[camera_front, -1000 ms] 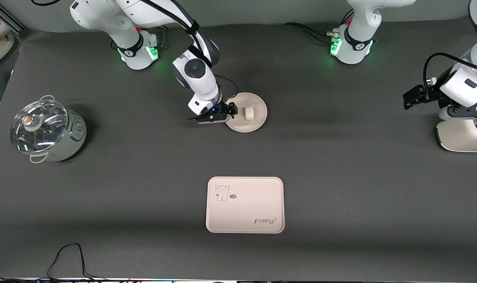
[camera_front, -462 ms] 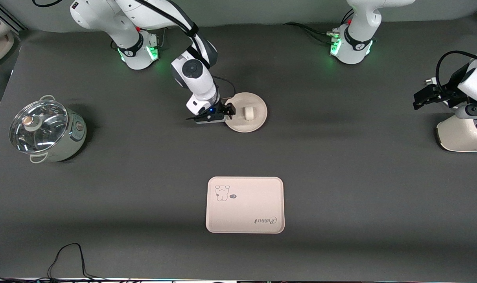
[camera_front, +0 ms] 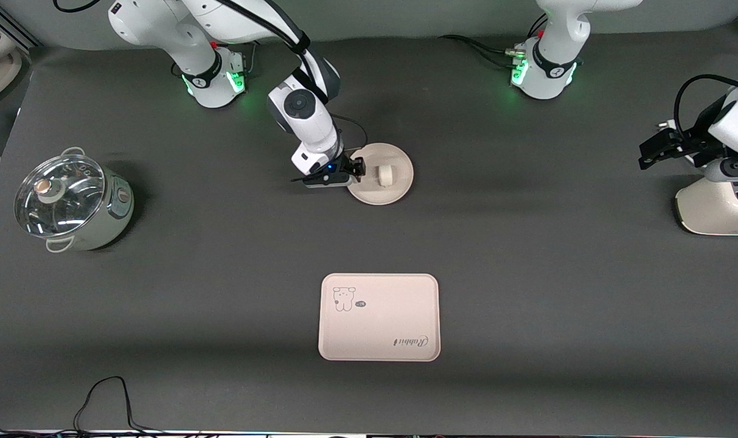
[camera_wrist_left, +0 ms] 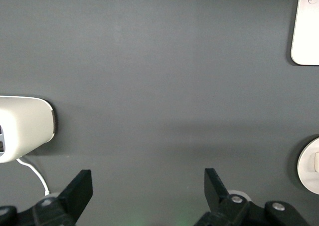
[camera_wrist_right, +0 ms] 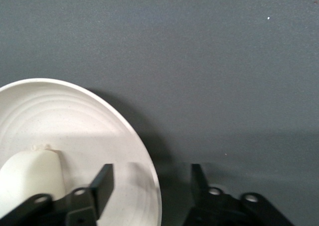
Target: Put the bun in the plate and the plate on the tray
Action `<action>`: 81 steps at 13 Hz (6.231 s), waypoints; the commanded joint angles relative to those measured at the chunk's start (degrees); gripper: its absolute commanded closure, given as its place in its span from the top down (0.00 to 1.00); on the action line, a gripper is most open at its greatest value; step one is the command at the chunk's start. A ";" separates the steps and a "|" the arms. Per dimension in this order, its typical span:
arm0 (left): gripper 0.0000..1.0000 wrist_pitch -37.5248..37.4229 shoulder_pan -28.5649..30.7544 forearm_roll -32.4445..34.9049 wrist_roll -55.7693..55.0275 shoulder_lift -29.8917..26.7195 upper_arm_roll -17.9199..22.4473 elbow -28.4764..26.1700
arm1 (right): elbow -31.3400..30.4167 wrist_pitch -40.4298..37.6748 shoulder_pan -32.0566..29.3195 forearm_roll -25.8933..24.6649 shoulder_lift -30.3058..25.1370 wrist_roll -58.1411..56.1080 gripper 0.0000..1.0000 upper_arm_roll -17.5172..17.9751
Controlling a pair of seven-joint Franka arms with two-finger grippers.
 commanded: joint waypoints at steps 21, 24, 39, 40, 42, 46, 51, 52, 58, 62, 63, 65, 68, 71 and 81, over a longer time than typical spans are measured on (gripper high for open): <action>1.00 -0.82 -0.79 0.08 0.93 0.66 -0.01 2.75 | 0.05 -12.38 -3.51 2.03 -13.64 -10.49 0.00 -0.31; 1.00 -0.82 -0.79 0.08 0.93 0.66 -0.01 2.75 | 0.67 -16.52 -4.30 9.48 -18.83 -17.25 0.00 -0.58; 1.00 -0.30 -0.79 -0.09 0.93 0.74 -0.01 3.02 | 60.47 -36.65 -16.43 9.42 19.35 -18.77 0.00 -3.21; 1.00 -0.30 -0.79 -0.09 0.93 0.74 -0.01 3.02 | 65.48 -36.92 -16.52 9.16 22.60 -18.68 0.00 -3.91; 1.00 -0.30 -0.79 -0.09 0.93 0.83 -0.01 3.02 | 75.32 -39.02 -17.13 9.15 28.93 -18.68 0.00 -5.49; 1.00 -0.30 -0.79 -0.27 0.84 0.92 -0.01 3.11 | 80.21 -36.77 -18.80 9.50 35.01 -18.77 0.00 -5.50; 1.00 -0.30 -0.70 -0.45 0.84 1.09 -0.01 3.11 | 79.95 -29.90 -19.07 9.77 41.97 -18.77 0.00 -4.98; 1.00 -0.21 -0.70 -0.45 0.84 1.09 -0.01 3.11 | 79.95 -29.55 -18.98 9.77 42.49 -18.77 0.00 -4.98; 1.00 -0.21 -0.70 -0.71 0.84 1.09 -0.01 3.19 | 79.68 -29.10 -19.07 10.03 42.77 -18.25 1.00 -4.89; 1.00 -0.12 -0.52 -0.80 0.84 1.18 -0.01 3.28 | 79.68 -41.10 -19.68 10.74 35.40 -17.28 1.00 -5.32; 1.00 -0.21 -0.61 -0.80 0.84 1.18 -0.01 3.28 | 79.68 -45.41 -19.68 10.65 32.33 -16.67 1.00 -5.59; 1.00 -0.21 -0.61 -0.80 0.93 1.18 -0.01 3.28 | 79.33 -53.24 -20.03 9.68 26.88 -16.31 1.00 -6.81; 1.00 -0.30 -0.70 -0.71 0.93 1.18 -0.01 3.54 | 66.03 -58.63 -23.18 7.59 11.97 -17.27 1.00 -6.56; 1.00 -0.30 -0.79 -0.71 0.93 1.10 -0.01 3.54 | 50.28 -61.60 -28.79 -1.98 -4.74 -23.05 1.00 -2.80; 1.00 -0.48 -0.52 -0.27 0.93 1.18 -0.01 3.54 | 43.73 -75.16 -41.75 -11.94 -21.13 -44.87 1.00 -7.69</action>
